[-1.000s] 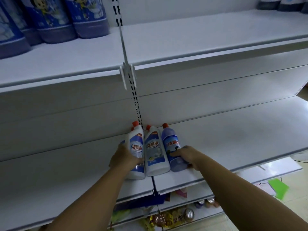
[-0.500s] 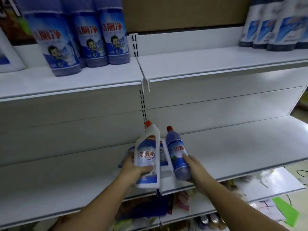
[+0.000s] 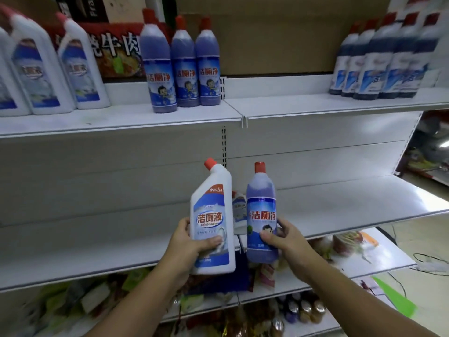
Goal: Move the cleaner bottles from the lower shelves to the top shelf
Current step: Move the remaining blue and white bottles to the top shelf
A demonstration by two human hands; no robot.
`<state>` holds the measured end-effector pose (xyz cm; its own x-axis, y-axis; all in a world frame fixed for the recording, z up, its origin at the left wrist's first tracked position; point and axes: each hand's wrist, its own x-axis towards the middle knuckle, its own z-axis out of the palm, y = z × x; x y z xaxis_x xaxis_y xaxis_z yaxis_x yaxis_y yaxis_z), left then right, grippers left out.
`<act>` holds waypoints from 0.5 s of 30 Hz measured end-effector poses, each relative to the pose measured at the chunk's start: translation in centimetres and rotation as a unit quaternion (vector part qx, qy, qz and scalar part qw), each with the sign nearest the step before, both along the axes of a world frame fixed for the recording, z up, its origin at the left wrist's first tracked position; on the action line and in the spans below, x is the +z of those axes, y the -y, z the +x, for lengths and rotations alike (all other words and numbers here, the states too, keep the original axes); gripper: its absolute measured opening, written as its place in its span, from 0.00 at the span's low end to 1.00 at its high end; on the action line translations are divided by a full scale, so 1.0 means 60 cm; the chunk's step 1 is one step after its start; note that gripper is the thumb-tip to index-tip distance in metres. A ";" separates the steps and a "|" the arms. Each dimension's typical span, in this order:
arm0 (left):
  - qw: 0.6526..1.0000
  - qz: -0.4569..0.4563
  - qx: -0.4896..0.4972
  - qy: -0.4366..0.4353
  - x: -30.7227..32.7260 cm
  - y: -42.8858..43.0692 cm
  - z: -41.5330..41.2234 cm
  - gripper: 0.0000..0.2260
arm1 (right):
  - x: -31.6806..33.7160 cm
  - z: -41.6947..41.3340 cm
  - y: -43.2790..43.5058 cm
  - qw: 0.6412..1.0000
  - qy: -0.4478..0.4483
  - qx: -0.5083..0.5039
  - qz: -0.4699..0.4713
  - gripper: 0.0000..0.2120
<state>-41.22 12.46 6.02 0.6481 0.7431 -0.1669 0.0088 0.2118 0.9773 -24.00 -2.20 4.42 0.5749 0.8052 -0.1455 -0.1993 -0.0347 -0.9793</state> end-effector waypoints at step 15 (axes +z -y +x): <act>0.979 0.122 0.070 0.148 0.258 -0.038 -0.088 0.29 | 0.282 -0.051 -0.069 0.978 0.143 0.034 0.150 0.31</act>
